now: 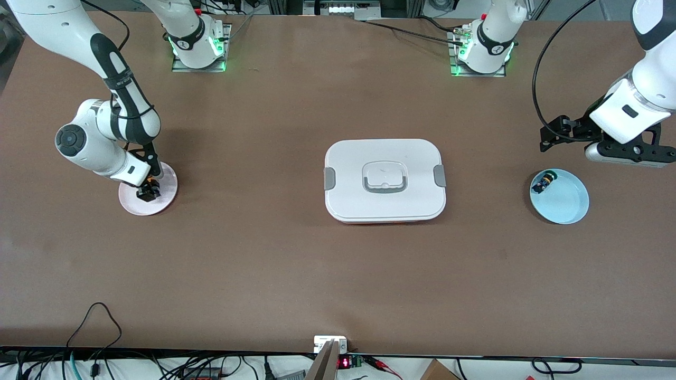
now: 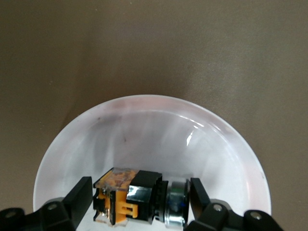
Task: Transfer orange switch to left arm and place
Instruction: 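Close the right gripper on the orange switch, then lift the switch with the right gripper while the left gripper reaches over, then carry the switch above the box while the left gripper grasps it, then open the right gripper while the left gripper carries the switch away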
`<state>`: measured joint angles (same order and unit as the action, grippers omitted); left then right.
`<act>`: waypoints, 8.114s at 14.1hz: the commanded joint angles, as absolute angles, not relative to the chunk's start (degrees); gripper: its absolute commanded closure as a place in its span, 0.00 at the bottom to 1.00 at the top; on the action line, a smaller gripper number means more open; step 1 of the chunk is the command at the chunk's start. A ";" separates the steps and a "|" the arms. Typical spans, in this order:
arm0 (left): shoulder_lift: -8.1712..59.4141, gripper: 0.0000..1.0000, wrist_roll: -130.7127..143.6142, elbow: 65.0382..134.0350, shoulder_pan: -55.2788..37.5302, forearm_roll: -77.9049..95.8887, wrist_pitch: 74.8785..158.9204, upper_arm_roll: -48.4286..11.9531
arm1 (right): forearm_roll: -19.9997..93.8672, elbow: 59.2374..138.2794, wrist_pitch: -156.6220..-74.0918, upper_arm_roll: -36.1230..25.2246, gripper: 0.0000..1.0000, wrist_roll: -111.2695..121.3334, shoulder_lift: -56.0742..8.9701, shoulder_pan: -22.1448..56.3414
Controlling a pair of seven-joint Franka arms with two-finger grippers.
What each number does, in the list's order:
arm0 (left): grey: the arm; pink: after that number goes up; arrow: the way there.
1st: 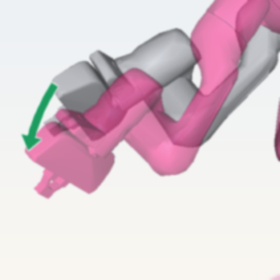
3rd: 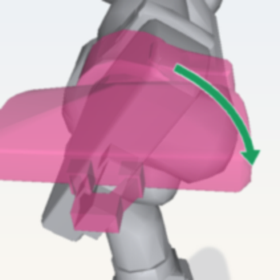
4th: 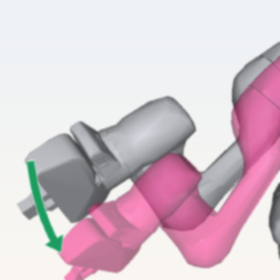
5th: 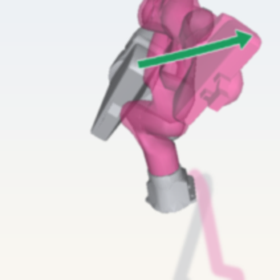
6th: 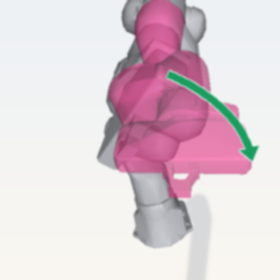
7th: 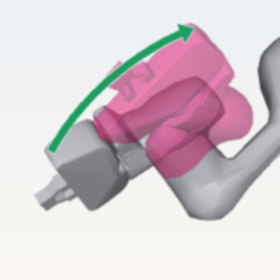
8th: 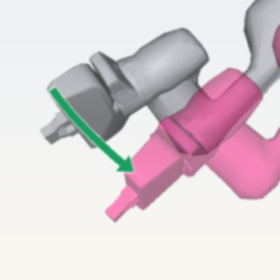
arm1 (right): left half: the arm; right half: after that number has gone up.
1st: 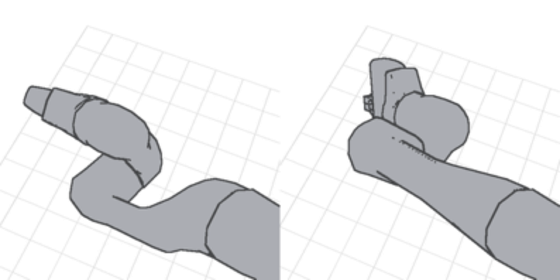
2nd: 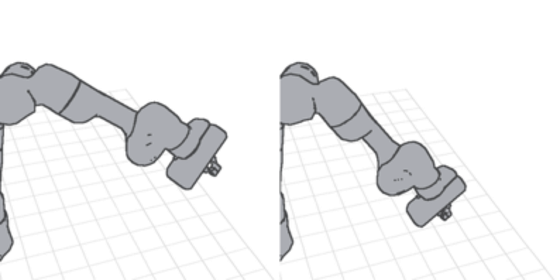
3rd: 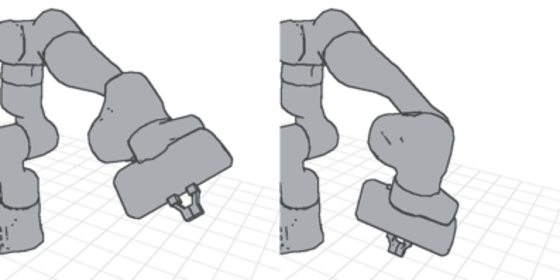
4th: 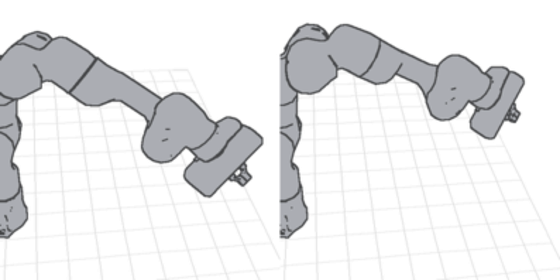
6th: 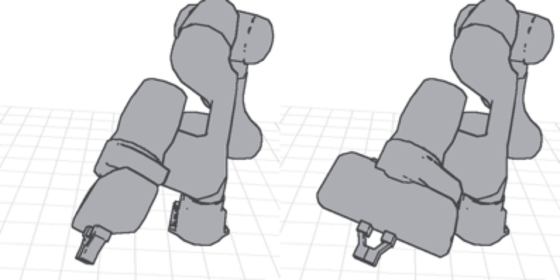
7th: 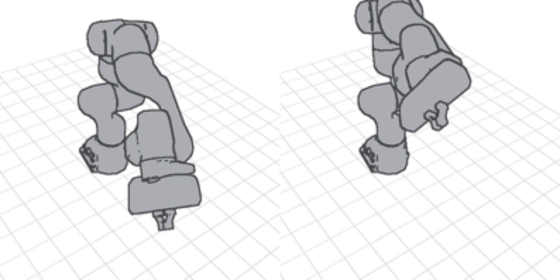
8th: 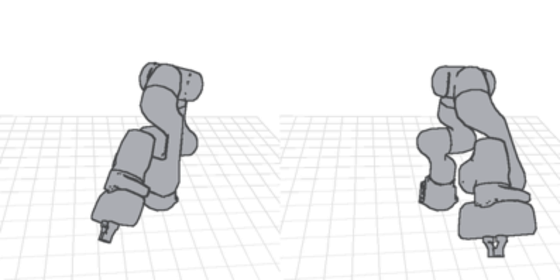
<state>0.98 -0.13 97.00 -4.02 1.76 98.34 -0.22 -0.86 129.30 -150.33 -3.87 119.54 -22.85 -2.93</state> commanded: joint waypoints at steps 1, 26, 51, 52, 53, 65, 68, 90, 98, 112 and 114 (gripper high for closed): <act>1.76 0.00 0.44 95.10 -4.13 0.09 96.94 -0.44 | 0.09 130.69 -154.34 -3.16 0.43 124.72 -22.76 -4.13; 1.85 0.00 0.44 95.10 -4.13 0.09 96.94 -0.44 | 43.55 104.59 -101.60 7.81 1.00 107.50 -21.71 -0.88; 3.52 0.00 -1.05 104.66 2.20 71.77 85.75 -1.31 | 91.58 76.29 -141.59 9.23 1.00 85.51 -31.81 37.26; 3.52 0.00 -3.75 106.77 2.20 74.94 88.22 -2.62 | 91.67 76.29 -141.50 9.23 1.00 85.87 -31.90 37.18; 3.52 0.00 -8.74 109.40 2.28 77.67 90.16 -3.16 | 91.67 76.29 -141.42 9.23 1.00 85.96 -31.82 37.09; 7.82 0.22 -31.99 117.77 1.05 98.79 104.15 -12.04 | 100.72 76.38 -140.54 9.05 1.00 98.35 -32.52 36.56; 7.65 0.67 -31.99 117.86 1.05 98.79 104.06 -12.39 | 100.81 76.38 -140.54 9.05 1.00 98.26 -32.52 36.56; 6.33 0.89 -31.11 117.60 1.85 98.53 103.36 -13.54 | 100.63 76.38 -140.45 8.96 0.00 92.37 -31.99 35.95; 7.03 0.89 -31.73 113.03 5.09 80.27 102.74 -13.01 | 100.46 76.46 -136.87 8.88 0.00 90.53 -29.28 32.71; 12.66 0.89 -49.98 105.21 11.60 19.83 101.07 -13.01 | 83.77 78.22 -71.24 8.70 0.00 88.77 -26.72 -5.78; 13.62 0.89 -55.43 103.98 11.34 10.33 100.64 -13.01 | 82.10 78.05 -65.33 8.70 0.00 88.68 -26.72 -10.09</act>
